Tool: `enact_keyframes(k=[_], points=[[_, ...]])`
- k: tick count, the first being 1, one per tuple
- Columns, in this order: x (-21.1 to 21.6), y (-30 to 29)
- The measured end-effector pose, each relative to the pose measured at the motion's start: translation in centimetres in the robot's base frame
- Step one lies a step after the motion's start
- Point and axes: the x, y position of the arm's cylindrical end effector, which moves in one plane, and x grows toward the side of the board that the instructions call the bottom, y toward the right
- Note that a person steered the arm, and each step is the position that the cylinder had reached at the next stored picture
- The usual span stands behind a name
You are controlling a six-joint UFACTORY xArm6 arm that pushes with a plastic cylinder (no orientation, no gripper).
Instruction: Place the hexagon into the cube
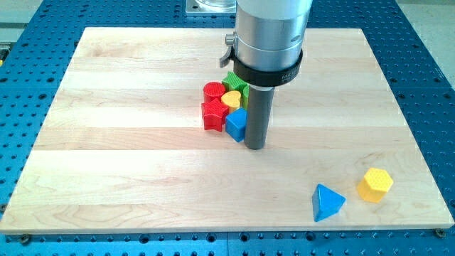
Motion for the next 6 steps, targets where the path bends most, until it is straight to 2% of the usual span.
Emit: enact_keyframes(k=[1,2,3,4,5,6], points=[[0.1,9.2],[1.0,21.0],[8.3,23.8],[9.0,16.0],[5.4,8.9],[5.6,8.0]])
